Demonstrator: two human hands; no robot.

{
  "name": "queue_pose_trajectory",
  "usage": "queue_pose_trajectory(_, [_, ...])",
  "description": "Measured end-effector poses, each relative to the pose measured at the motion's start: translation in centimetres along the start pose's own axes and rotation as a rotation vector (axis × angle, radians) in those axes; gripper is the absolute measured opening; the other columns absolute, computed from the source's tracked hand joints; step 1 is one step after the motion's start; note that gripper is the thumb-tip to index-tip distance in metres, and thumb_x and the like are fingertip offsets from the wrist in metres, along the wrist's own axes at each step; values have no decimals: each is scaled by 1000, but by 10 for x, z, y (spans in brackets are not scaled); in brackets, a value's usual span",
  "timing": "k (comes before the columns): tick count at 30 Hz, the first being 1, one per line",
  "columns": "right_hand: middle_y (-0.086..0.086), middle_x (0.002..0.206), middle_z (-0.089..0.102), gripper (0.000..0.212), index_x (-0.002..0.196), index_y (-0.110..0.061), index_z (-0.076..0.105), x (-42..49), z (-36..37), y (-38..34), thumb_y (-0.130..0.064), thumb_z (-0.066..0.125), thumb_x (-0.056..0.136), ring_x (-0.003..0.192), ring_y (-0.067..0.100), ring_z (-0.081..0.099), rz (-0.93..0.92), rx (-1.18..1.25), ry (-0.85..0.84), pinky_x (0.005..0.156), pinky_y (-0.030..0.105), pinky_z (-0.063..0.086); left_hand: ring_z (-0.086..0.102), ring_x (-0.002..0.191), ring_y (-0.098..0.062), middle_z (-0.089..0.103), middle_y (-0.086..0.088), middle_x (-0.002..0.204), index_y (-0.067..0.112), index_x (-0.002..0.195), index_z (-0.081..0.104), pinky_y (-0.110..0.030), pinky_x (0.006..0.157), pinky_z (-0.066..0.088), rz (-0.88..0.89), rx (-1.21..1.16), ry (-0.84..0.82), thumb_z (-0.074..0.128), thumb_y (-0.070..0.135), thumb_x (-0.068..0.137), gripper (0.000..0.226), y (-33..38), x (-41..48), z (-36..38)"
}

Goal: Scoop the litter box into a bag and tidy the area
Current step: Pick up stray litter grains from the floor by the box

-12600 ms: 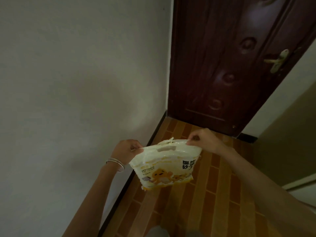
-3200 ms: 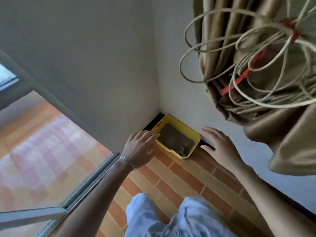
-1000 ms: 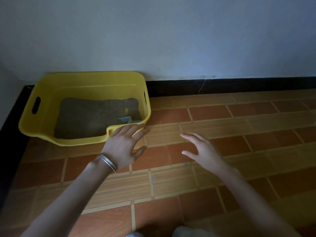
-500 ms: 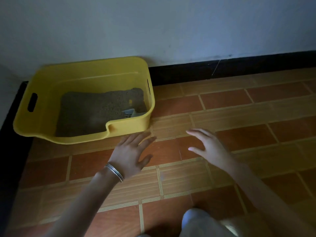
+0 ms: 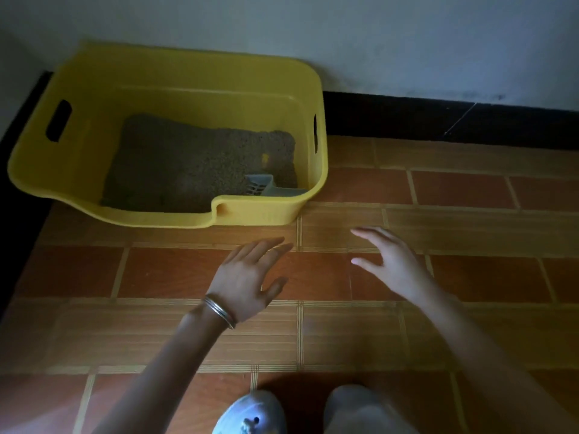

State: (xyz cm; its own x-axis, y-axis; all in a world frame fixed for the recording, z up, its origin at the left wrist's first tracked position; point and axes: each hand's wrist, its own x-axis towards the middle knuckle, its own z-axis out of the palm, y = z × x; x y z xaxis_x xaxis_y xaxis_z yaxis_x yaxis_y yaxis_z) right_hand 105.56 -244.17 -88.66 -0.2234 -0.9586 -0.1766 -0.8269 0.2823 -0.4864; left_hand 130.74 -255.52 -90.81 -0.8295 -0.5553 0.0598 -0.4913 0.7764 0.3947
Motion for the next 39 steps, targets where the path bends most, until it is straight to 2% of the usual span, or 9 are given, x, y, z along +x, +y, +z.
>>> queue_pose_trajectory(5, [2, 129, 55, 52, 128, -13, 52, 9, 19, 0, -19, 70, 79, 120, 16, 50, -20, 54, 35, 101, 21, 31, 55, 111, -20, 54, 2, 130, 25, 133, 46, -36, 86, 47, -15, -34, 60, 44, 48, 83, 56, -9, 16, 8])
queue_pose_trajectory(9, [5, 124, 57, 48, 122, -12, 58, 16, 42, -2, -19, 72, 77, 114, 20, 53, -54, 105, 26, 101, 33, 41, 53, 113, -17, 52, 4, 132, 25, 134, 45, -33, 87, 45, -4, -30, 43, 45, 47, 84, 55, -9, 19, 13])
queue_pose_trajectory(11, [3, 123, 58, 46, 121, -14, 59, 21, 52, -6, -22, 71, 77, 111, 19, 55, -83, 106, 10, 97, 30, 43, 53, 113, -15, 52, 6, 131, 24, 133, 46, -29, 89, 42, 36, -118, 49, 48, 43, 85, 52, -9, 16, 15])
queue_pose_trajectory(13, [1, 120, 58, 43, 119, -17, 61, 23, 65, -11, -25, 70, 78, 104, 16, 57, -89, 126, -33, 93, 28, 46, 52, 116, -10, 53, 9, 128, 21, 131, 50, -21, 95, 40, -2, -369, 88, 52, 36, 85, 48, -7, 11, 18])
queue_pose_trajectory(15, [-1, 111, 61, 39, 114, -18, 64, 24, 78, -15, -24, 71, 77, 94, 13, 60, -100, 161, -64, 83, 27, 50, 52, 118, -5, 56, 10, 126, 19, 126, 53, -16, 97, 39, -182, -708, 168, 56, 31, 84, 43, -1, 6, 24])
queue_pose_trajectory(20, [-5, 97, 64, 26, 99, -22, 71, 32, 99, -21, -27, 73, 74, 66, 7, 57, -192, 138, -47, 58, 26, 51, 57, 117, -18, 65, -6, 119, 15, 121, 57, -29, 97, 45, -685, -1597, 406, 53, 23, 84, 37, 0, 2, 38])
queue_pose_trajectory(25, [-7, 86, 64, 15, 83, -23, 73, 37, 114, -26, -33, 74, 72, 62, 6, 56, -234, 104, 29, 57, 19, 44, 58, 115, -19, 63, -10, 122, 8, 117, 58, -32, 99, 42, -925, -2152, 587, 32, 23, 98, 36, -11, 4, 47])
queue_pose_trajectory(32, [-6, 74, 61, 10, 74, -19, 70, 37, 127, -24, -29, 71, 76, 72, 12, 55, -334, 18, 172, 63, 25, 44, 61, 110, -22, 64, -13, 118, 3, 103, 69, -32, 93, 49, -975, -2334, 640, 44, 22, 90, 34, -13, 1, 56])
queue_pose_trajectory(39, [-2, 76, 60, 10, 75, -15, 64, 34, 134, -25, -21, 67, 81, 76, 19, 54, -335, -100, 195, 65, 36, 46, 65, 103, -21, 67, -13, 112, 2, 96, 72, -32, 95, 46, -963, -2387, 637, 32, 22, 98, 45, -14, 1, 59])
